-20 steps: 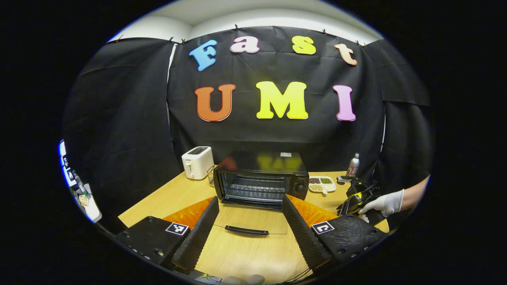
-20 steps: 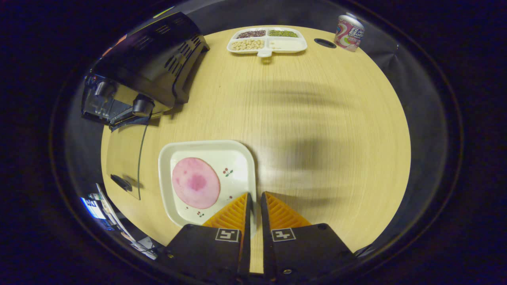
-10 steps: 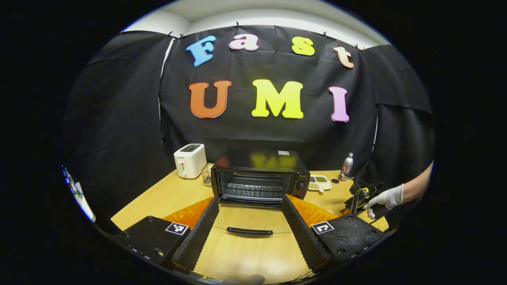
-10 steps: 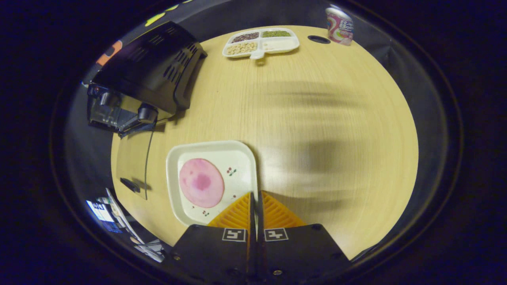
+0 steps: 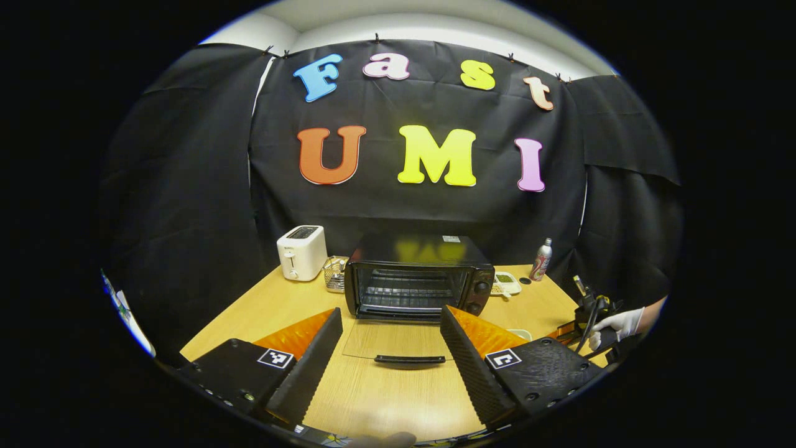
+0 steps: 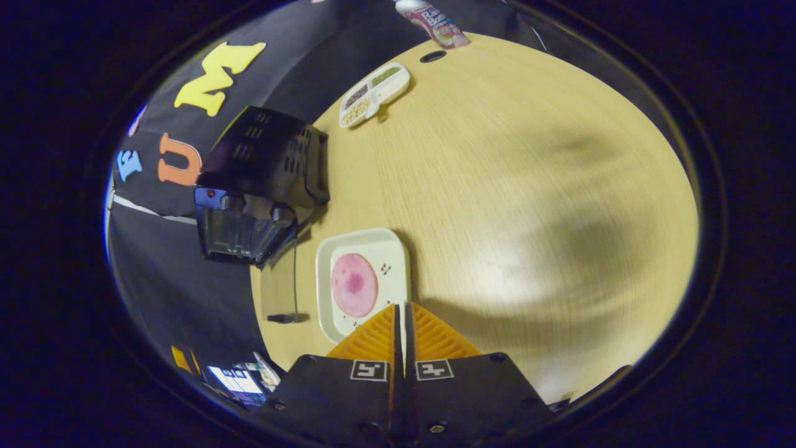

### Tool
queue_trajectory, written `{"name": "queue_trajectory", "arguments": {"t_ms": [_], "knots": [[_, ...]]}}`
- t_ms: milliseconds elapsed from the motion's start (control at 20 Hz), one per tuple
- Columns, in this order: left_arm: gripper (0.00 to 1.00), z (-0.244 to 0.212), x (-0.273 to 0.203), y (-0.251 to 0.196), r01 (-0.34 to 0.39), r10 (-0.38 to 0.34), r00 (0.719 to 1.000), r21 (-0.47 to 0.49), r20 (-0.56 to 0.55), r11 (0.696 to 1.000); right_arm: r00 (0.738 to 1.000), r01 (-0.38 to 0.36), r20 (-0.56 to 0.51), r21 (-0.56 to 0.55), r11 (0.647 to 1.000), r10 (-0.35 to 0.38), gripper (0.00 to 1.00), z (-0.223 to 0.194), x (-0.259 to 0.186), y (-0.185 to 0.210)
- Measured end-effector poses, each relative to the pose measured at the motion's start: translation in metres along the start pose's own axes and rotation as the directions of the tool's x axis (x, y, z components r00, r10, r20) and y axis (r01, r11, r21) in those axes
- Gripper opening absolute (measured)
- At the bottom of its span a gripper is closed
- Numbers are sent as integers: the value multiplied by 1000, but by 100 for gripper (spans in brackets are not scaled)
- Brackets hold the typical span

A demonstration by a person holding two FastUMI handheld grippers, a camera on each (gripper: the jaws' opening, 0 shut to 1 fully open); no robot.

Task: Open the electric oven with the left hand, put the food in, and close the electric oven.

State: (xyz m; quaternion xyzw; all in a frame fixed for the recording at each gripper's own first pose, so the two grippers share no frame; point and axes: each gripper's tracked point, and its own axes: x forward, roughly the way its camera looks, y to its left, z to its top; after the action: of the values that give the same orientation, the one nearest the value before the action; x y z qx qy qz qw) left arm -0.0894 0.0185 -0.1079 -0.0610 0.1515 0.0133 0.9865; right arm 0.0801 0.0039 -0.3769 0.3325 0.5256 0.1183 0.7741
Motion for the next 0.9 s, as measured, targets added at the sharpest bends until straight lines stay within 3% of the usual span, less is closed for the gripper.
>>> {"name": "queue_trajectory", "arguments": {"t_ms": [100, 300, 350, 400, 450, 600, 800, 850, 900], "knots": [[96, 2, 1, 1, 9, -9, 1000, 6, 1, 1000, 999, 29, 14, -22, 999, -29, 3, -2, -3, -7], [96, 4, 7, 0, 22, -22, 1000, 12, -2, 1000, 1000, 19, -6, -66, 998, -19, 0, -4, -1, 8], [86, 3, 8, -2, 27, -27, 1000, 8, -1, 1000, 999, 43, -16, -80, 996, -45, 2, -5, 3, 6], [96, 4, 9, -2, 25, -25, 1000, 5, 1, 1000, 997, 71, -18, -92, 993, -73, 14, -3, 6, 3], [96, 3, 9, -3, 28, -28, 1000, 1, -1, 1000, 996, 89, -19, -95, 991, -92, 21, -1, 7, 2], [96, 2, 9, 0, 23, -23, 1000, -9, -1, 1000, 984, 162, -53, -94, 982, -167, 20, -1, 12, -8], [96, 0, 12, 6, 8, -8, 1000, -15, -2, 1000, 974, 205, -75, -89, 975, -211, 21, 0, 18, -10], [86, -1, 14, 9, 7, -7, 1000, -15, -2, 1000, 971, 214, -87, -85, 973, -221, 20, -2, 21, -8], [96, 0, 16, 12, 5, -5, 1000, -18, -1, 1000, 969, 221, -95, -85, 972, -229, 21, -3, 24, -5]]}}
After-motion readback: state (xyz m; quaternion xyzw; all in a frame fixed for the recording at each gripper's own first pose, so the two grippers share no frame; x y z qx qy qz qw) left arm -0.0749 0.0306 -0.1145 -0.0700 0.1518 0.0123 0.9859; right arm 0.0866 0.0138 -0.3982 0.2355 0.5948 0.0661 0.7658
